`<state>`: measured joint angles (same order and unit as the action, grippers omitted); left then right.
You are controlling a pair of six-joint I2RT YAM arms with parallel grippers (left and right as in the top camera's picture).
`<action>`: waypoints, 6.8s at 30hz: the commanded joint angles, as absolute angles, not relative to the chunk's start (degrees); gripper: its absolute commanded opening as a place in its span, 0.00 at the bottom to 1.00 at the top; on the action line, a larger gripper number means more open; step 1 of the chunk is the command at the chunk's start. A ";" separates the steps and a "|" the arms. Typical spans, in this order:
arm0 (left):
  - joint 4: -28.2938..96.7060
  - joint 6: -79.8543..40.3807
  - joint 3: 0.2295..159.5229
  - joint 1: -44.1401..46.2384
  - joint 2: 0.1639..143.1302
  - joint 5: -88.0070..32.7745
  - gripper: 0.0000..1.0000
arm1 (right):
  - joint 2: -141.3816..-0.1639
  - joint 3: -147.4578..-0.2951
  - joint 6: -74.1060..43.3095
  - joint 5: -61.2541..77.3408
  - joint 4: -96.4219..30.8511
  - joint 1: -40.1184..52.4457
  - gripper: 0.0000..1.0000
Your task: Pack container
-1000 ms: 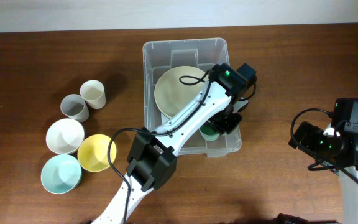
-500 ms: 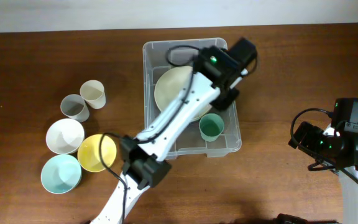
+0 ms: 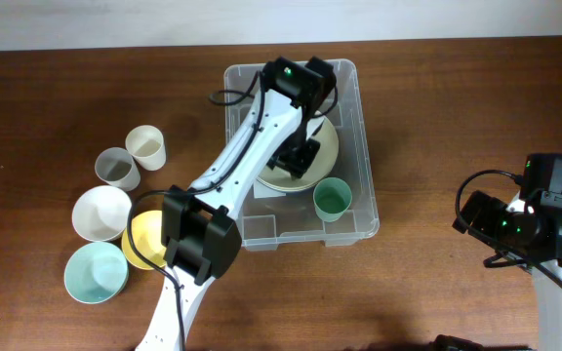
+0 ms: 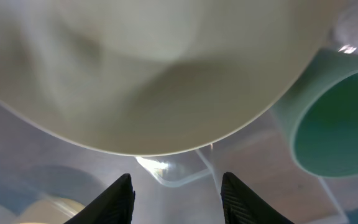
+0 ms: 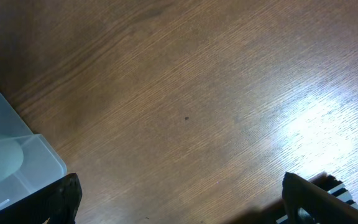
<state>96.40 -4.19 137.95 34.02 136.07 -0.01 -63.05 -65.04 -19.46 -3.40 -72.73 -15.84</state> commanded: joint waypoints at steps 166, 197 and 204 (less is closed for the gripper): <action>81.38 -2.98 127.37 45.50 124.90 -6.28 0.01 | -64.99 -66.06 -18.90 -3.05 -72.58 -16.14 0.99; 89.62 -9.10 130.04 7.01 114.78 7.97 0.64 | -64.99 -66.06 -18.90 -3.05 -72.51 -16.14 0.99; 85.21 -9.39 123.37 -4.47 117.47 5.10 0.64 | -64.99 -66.06 -18.90 -3.05 -72.36 -16.14 0.99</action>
